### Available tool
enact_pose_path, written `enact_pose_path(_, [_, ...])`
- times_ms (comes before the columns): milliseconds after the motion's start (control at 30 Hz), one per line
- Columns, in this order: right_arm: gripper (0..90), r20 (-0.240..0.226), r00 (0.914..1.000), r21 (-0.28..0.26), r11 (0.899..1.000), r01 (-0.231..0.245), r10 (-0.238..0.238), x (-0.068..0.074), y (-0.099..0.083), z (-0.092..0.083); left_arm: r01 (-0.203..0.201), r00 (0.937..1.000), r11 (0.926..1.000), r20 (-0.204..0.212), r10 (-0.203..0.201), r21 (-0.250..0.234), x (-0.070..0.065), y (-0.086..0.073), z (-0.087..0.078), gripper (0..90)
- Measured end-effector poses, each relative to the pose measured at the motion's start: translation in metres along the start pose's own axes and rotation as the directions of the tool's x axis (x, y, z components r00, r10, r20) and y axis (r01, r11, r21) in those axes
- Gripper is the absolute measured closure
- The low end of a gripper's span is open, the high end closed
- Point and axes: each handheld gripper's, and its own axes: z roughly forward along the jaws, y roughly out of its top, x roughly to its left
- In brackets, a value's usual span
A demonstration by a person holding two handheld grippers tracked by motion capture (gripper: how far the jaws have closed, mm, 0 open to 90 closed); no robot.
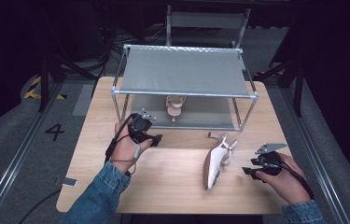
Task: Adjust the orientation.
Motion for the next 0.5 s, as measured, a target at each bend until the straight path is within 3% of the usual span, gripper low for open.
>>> enact_pose_path(300, [52.9,-0.064,0.9967,0.009,0.999,0.05,-0.049,0.015,0.021,0.008,0.038,0.9991,0.9955,0.017,-0.04,0.087,0.005,-0.027,-0.011,24.4])
enact_pose_path(500, [56.1,-0.118,0.9894,0.006,0.996,0.087,-0.086,0.024,0.031,0.014,0.035,0.9993,0.9928,-0.013,-0.034,0.114,0.009,-0.037,-0.014,24.4])
